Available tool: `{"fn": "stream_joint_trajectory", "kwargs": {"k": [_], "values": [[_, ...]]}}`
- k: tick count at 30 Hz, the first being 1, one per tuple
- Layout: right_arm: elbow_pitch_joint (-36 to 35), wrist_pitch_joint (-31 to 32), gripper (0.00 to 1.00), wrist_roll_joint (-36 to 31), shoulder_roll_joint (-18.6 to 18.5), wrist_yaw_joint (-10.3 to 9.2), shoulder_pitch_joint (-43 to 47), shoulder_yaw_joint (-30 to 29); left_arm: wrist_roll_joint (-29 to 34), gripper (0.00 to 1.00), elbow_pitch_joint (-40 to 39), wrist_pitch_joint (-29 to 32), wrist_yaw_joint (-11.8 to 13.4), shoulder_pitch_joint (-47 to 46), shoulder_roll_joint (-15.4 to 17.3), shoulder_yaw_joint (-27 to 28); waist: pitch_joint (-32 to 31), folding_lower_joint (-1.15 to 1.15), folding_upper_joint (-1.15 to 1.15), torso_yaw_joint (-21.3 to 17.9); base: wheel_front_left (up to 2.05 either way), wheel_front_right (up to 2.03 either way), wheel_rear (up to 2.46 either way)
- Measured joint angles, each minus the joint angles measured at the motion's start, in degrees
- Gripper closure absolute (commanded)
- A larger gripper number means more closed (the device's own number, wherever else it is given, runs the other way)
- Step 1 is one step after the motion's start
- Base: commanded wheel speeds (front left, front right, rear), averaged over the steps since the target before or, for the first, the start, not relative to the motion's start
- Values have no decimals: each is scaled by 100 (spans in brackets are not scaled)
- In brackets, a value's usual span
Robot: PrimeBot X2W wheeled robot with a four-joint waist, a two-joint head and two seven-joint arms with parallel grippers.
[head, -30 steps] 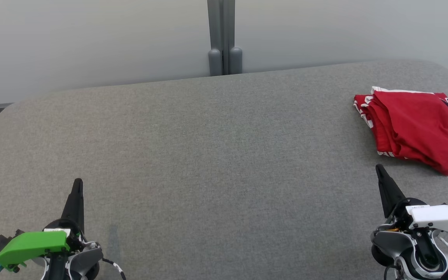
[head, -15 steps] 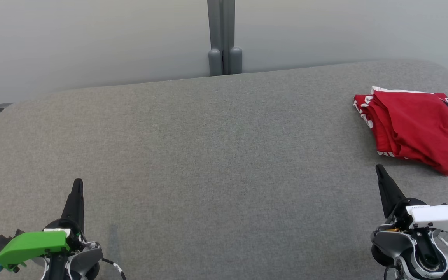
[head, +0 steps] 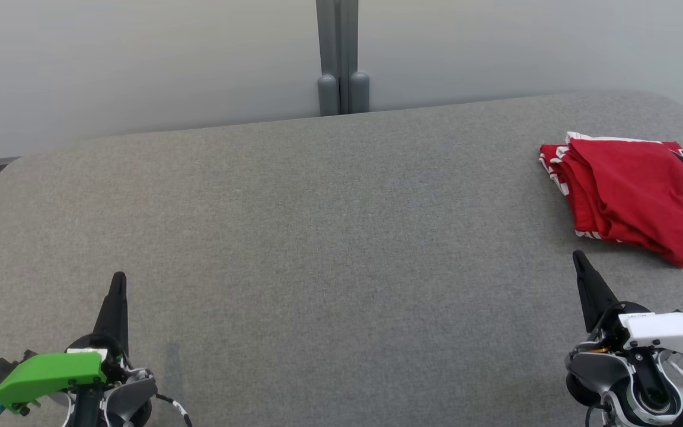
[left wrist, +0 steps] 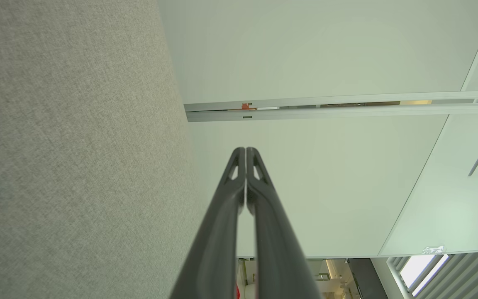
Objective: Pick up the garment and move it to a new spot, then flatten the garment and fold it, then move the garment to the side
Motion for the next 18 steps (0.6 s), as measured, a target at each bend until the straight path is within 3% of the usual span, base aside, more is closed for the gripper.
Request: {"fn": "stream_joint_trajectory", "kwargs": {"k": [18], "values": [[0, 0, 100, 0, 0, 0, 0, 0, 0, 100, 0, 0, 0, 0, -1, 0, 0, 0, 0, 0, 0, 0, 0]]}}
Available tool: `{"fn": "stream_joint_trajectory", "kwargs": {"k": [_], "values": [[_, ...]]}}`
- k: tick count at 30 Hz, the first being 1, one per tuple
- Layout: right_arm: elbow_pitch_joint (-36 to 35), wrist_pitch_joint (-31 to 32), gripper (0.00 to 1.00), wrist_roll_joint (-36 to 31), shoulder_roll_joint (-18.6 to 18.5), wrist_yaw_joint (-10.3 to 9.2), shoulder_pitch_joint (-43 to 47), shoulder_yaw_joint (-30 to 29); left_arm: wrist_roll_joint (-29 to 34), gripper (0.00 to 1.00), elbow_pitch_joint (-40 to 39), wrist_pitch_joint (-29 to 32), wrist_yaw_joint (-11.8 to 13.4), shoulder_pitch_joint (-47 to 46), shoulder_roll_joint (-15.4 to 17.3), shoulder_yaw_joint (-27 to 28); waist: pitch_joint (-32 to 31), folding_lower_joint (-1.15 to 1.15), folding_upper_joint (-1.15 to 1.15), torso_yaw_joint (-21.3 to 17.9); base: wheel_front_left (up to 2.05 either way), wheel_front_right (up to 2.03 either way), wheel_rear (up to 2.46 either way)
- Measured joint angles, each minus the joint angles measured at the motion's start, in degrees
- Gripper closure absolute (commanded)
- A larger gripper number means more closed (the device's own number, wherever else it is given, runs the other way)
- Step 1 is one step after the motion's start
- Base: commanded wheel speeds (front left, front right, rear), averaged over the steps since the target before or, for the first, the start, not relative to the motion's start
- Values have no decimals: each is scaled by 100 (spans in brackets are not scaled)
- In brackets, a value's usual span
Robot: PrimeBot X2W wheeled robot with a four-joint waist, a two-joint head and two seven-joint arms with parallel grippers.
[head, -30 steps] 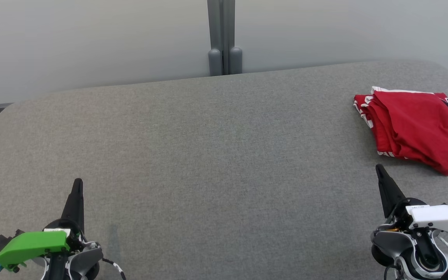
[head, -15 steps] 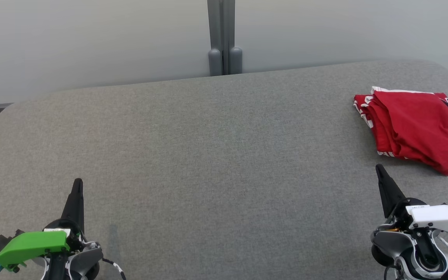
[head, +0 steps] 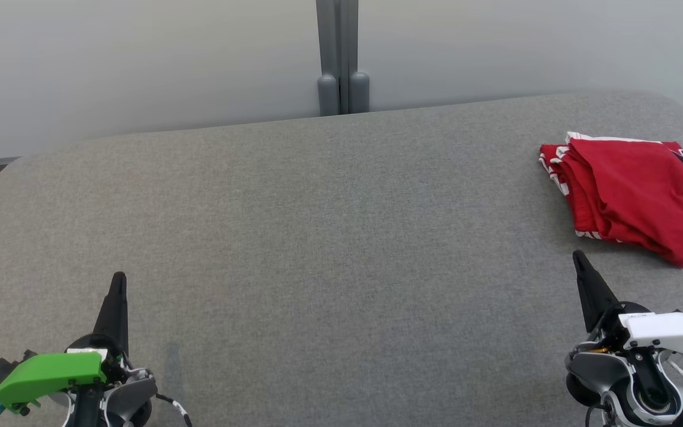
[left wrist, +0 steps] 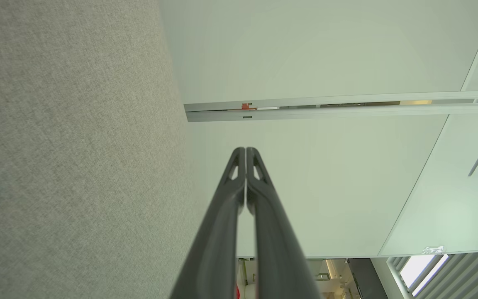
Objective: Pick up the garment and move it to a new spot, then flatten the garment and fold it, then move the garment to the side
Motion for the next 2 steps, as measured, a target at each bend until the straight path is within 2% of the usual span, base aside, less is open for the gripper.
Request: {"fn": "stream_joint_trajectory", "kwargs": {"k": [2], "values": [[0, 0, 100, 0, 0, 0, 0, 0, 0, 100, 0, 1, 0, 0, 0, 0, 0, 0, 0, 0, 0, 0, 0]]}}
